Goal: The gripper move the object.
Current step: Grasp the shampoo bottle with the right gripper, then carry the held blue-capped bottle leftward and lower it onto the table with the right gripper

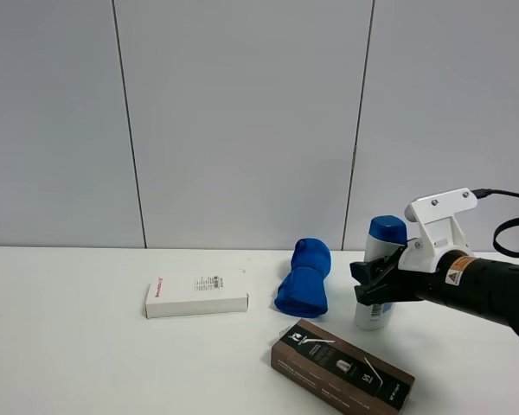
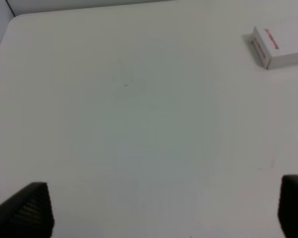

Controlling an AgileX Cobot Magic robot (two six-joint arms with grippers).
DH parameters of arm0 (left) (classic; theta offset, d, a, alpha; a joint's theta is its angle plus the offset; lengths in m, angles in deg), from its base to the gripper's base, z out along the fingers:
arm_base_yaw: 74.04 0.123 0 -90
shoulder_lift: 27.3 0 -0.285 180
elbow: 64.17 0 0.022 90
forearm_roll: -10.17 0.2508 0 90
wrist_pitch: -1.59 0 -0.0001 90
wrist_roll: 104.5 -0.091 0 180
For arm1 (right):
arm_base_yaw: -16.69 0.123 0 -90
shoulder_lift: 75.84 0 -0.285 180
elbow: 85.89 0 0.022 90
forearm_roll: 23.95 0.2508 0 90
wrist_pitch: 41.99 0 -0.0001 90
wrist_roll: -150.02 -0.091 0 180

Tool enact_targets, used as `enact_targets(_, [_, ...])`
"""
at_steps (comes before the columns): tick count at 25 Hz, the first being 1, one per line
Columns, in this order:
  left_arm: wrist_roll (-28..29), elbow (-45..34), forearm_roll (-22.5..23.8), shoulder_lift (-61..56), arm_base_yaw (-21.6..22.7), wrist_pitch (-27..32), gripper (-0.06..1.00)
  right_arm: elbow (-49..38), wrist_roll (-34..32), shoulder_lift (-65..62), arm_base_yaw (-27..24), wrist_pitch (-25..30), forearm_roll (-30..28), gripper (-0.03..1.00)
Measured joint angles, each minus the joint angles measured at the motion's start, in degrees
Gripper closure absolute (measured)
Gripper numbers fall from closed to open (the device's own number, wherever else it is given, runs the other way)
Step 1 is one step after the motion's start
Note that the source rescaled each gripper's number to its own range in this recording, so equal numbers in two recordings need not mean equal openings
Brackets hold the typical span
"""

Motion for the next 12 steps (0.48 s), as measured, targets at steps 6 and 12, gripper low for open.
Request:
enact_targets(6, [0.0,0.0,0.0,0.0,0.0,0.0,-0.06,0.0,-0.1,0.0,0.0,0.0,0.0,0.95])
enact_targets(12, [0.0,0.0,0.0,0.0,0.0,0.0,-0.06,0.0,-0.1,0.1,0.0,-1.0,-0.4,0.95])
